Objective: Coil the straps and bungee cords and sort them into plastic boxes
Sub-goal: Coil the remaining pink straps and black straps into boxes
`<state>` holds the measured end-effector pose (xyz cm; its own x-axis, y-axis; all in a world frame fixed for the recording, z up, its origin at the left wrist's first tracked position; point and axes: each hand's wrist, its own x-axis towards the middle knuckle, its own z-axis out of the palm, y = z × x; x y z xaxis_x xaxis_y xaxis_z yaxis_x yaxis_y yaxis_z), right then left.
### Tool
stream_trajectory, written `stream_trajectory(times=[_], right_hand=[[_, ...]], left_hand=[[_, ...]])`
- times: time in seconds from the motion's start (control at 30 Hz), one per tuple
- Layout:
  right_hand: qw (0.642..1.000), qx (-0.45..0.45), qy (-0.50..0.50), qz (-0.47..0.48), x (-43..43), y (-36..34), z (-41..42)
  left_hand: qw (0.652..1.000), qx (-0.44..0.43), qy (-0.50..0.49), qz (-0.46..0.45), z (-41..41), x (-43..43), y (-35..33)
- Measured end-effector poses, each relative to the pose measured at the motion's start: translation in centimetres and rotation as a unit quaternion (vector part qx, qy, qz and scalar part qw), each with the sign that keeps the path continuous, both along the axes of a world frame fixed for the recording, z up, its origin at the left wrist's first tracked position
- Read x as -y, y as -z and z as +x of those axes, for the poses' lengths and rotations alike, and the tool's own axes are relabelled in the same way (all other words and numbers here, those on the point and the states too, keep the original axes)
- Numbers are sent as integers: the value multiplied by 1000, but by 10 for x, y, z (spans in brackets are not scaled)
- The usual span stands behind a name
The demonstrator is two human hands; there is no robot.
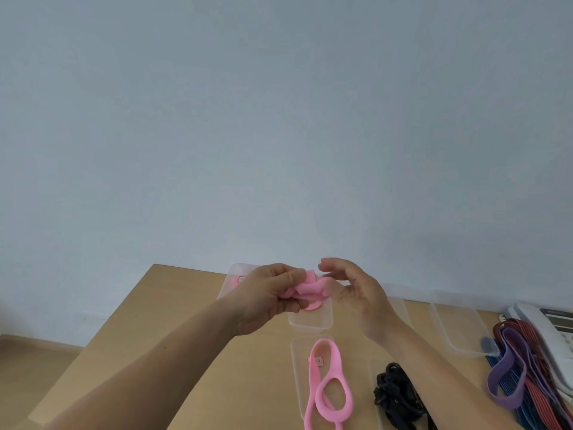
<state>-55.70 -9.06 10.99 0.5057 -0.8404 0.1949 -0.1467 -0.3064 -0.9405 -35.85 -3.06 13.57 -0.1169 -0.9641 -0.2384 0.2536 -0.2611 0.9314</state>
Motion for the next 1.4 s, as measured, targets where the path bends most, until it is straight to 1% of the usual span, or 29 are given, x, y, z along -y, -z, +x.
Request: stream_trajectory(times=[0.07, 0.13, 0.23, 0.33, 0.43, 0.53, 0.77, 0.9, 0.97, 1.1, 1.17, 1.23, 1.27, 1.3, 1.33, 1.4], right_hand=[[998, -42, -34, -13, -1, -4, 4], [996, -63, -39, -42, -2, -6, 10], [997, -50, -11, -66, -3, -6, 14], [998, -24, 13, -53, -4, -7, 15], [998, -1, 41, -38, -1, -9, 12], [998, 3, 56, -27, 0, -9, 8], [998, 43, 47, 19, -3, -9, 10], [997, 47, 29, 57, -4, -6, 8], [996, 46, 26, 72, -5, -3, 8], [992, 65, 35, 98, -8, -2, 12], [991, 73, 41, 108, -9, -3, 15], [988, 81, 45, 120, -10, -4, 19], [988, 83, 45, 125, -11, -4, 20], [987, 81, 47, 128, -12, -4, 21], [988, 75, 49, 127, -12, -3, 23], [989, 65, 48, 123, -13, -1, 24]], left_hand=[[1000, 25, 3, -5, -2, -2, -1], [1000, 28, -2, -12, -3, -3, -2], [999, 28, -9, -21, -4, -3, -3], [998, 46, -14, -39, -2, -4, -4], [998, 45, -13, -48, 1, -3, -1], [998, 47, -8, -51, 2, -6, 4], [997, 9, 10, -80, 6, -9, 14], [996, 20, 8, -83, 9, -10, 16], [995, 47, -6, -86, 8, -10, 19], [980, 150, -45, -124, 5, -12, 24], [959, 226, -73, -155, 3, -14, 26], [923, 313, -104, -199, 2, -16, 30], [907, 339, -116, -222, 3, -16, 32], [898, 349, -121, -239, 5, -16, 33], [899, 342, -117, -247, 7, -17, 33], [920, 302, -94, -232, 12, -17, 32]])
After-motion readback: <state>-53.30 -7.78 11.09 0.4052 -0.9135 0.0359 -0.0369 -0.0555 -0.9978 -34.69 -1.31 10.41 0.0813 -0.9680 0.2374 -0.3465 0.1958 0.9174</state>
